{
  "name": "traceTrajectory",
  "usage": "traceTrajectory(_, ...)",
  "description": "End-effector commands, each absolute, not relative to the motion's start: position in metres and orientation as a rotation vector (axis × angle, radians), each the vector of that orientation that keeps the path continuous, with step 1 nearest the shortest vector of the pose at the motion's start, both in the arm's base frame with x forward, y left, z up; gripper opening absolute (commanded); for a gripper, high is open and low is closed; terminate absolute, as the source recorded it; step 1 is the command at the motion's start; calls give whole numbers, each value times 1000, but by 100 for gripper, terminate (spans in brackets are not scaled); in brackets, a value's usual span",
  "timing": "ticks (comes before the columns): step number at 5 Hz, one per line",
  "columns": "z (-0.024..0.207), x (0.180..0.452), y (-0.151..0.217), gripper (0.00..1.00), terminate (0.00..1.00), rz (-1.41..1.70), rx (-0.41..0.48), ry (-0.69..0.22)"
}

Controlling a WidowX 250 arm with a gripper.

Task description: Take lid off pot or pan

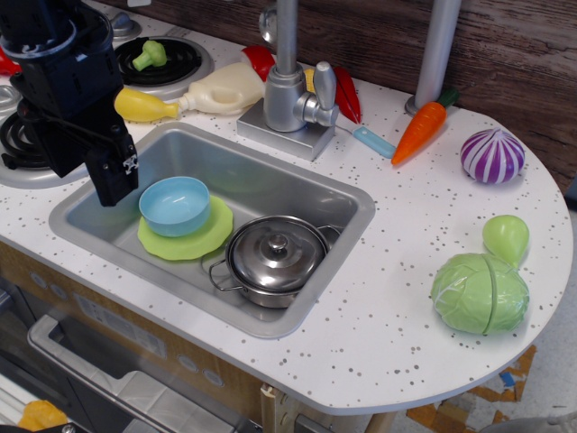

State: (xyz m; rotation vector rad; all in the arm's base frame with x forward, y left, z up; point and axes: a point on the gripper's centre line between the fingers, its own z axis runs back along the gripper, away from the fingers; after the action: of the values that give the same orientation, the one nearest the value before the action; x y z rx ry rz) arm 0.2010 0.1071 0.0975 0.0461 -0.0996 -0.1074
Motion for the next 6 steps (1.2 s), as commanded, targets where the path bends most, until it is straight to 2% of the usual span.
traceTrajectory(1, 98, 201, 107, 100, 0, -107, 46, -100)
traceTrajectory(2, 99, 214, 81, 100, 0, -113, 82, -100)
traceTrajectory(3, 88, 245, 53, 100, 0, -100, 73, -103)
traceTrajectory(4, 65, 274, 34, 100, 0, -101, 62, -127)
traceTrajectory(5, 42, 301, 29, 100, 0, -122, 15, -136)
traceTrajectory(6, 22, 314, 32, 100, 0, -157, 12, -149)
